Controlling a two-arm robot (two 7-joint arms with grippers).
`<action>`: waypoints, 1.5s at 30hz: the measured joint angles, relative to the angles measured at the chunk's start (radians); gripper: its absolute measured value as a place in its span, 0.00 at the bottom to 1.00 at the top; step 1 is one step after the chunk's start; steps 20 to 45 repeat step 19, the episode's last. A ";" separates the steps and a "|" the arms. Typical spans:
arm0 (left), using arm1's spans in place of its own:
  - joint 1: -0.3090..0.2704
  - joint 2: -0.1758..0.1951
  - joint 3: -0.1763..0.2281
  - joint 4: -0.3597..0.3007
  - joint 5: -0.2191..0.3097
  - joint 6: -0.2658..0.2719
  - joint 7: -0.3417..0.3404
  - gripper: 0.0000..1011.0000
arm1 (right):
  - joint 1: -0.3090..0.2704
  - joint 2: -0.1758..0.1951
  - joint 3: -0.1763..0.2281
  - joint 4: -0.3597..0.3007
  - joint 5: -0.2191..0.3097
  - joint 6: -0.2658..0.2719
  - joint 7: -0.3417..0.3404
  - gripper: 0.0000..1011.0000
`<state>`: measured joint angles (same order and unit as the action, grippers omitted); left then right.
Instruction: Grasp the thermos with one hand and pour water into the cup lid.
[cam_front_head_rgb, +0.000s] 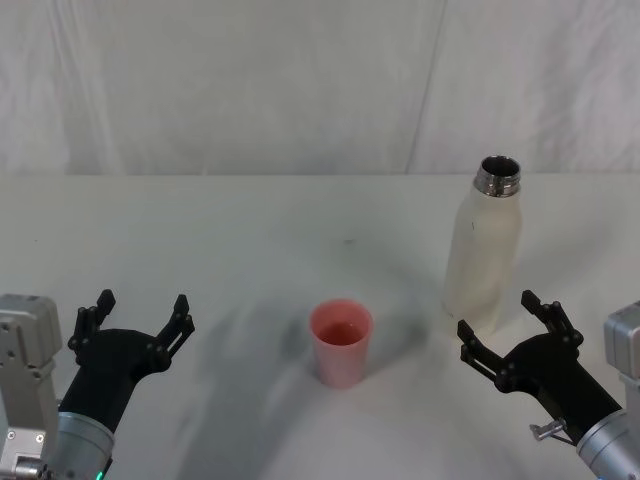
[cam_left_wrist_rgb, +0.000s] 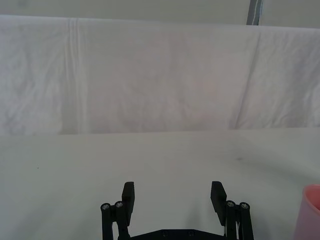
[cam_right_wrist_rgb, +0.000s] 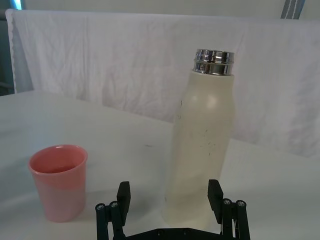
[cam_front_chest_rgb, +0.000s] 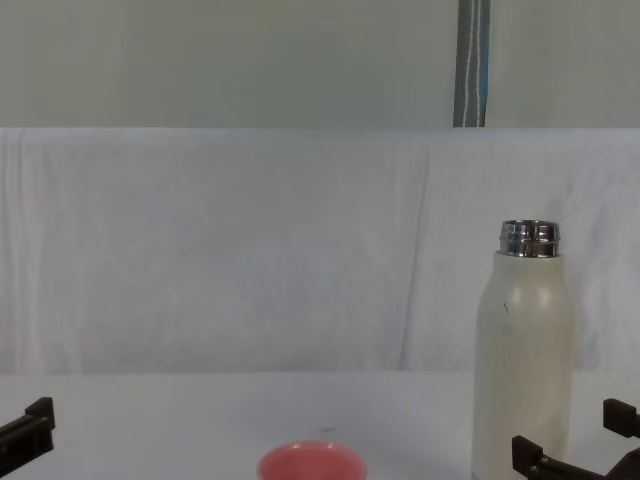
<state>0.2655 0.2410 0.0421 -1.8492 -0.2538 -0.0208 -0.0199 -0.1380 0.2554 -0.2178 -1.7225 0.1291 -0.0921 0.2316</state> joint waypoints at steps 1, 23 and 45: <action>0.000 0.000 0.000 0.000 0.000 0.000 0.000 0.99 | 0.000 0.000 0.000 0.000 0.000 0.000 0.000 0.99; 0.000 0.000 0.000 0.000 0.000 0.000 0.000 0.99 | 0.000 0.000 0.000 0.000 0.000 0.000 0.001 0.99; 0.000 0.000 0.000 0.000 0.000 0.000 0.000 0.99 | 0.000 0.000 0.000 0.000 0.000 0.000 0.001 0.99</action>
